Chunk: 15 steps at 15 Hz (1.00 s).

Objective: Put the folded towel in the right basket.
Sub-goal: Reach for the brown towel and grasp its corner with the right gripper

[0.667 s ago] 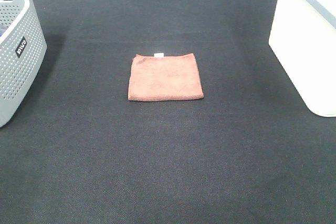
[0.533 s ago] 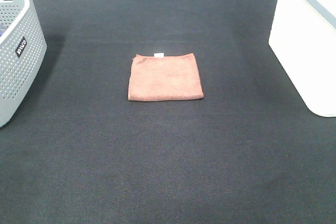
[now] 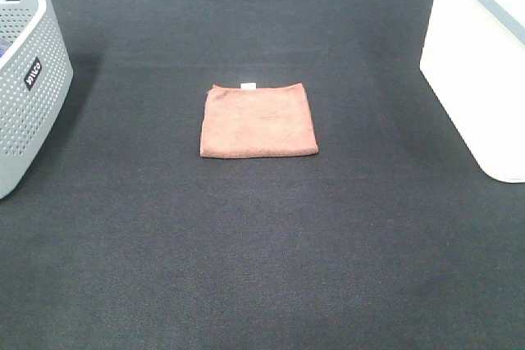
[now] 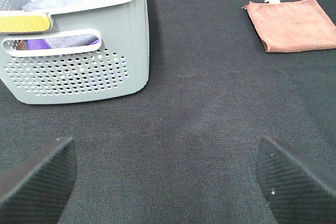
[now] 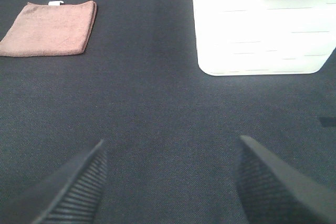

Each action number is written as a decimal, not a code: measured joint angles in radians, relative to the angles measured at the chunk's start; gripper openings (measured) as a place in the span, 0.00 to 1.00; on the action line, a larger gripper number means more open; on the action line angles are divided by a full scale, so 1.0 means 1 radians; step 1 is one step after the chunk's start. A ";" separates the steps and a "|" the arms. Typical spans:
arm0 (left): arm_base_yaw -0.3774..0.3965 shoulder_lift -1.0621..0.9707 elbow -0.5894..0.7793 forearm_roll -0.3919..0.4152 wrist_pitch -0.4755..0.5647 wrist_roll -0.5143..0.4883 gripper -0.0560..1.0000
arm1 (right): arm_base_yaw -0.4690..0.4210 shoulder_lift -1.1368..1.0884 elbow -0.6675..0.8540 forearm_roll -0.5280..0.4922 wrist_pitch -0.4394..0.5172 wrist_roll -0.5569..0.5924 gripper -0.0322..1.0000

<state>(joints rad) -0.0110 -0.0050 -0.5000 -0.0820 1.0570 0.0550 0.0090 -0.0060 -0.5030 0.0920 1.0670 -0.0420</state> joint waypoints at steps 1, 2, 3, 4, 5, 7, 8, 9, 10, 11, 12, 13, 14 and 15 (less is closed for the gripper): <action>0.000 0.000 0.000 0.000 0.000 0.000 0.88 | 0.000 0.000 0.000 0.000 0.000 0.000 0.66; 0.000 0.000 0.000 0.000 0.000 0.000 0.88 | 0.000 0.000 0.000 0.000 0.000 0.000 0.66; 0.000 0.000 0.000 0.000 0.000 0.000 0.88 | 0.000 0.000 0.000 0.000 0.000 0.000 0.66; 0.000 0.000 0.000 0.000 0.000 0.000 0.88 | 0.000 0.000 0.000 0.000 0.000 0.000 0.66; 0.000 0.000 0.000 0.000 0.000 0.000 0.88 | 0.000 0.000 0.000 0.000 0.000 0.000 0.66; 0.000 0.000 0.000 0.000 0.000 0.000 0.88 | 0.000 0.000 0.000 0.000 0.000 0.000 0.66; 0.000 0.000 0.000 0.000 0.000 0.000 0.88 | 0.000 0.000 0.000 0.000 0.000 0.000 0.66; 0.000 0.000 0.000 0.000 0.000 0.000 0.88 | 0.000 0.000 0.000 0.000 0.000 0.000 0.66; 0.000 0.000 0.000 0.000 0.000 0.000 0.88 | 0.000 0.000 0.000 0.000 0.000 0.000 0.66; 0.000 0.000 0.000 0.000 0.000 0.000 0.88 | 0.000 0.000 0.000 0.000 0.000 0.000 0.66; 0.000 0.000 0.000 0.000 0.000 0.000 0.88 | 0.000 0.000 0.000 0.000 0.000 0.000 0.66; 0.000 0.000 0.000 0.000 0.000 0.000 0.88 | 0.000 0.000 0.000 0.000 0.000 0.000 0.66; 0.000 0.000 0.000 0.000 0.000 0.000 0.88 | 0.000 0.000 0.000 0.000 0.000 0.000 0.66; 0.000 0.000 0.000 0.000 0.000 0.000 0.88 | 0.000 0.000 0.000 0.000 0.000 0.000 0.66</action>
<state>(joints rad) -0.0110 -0.0050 -0.5000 -0.0820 1.0570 0.0550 0.0090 -0.0060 -0.5030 0.0920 1.0670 -0.0420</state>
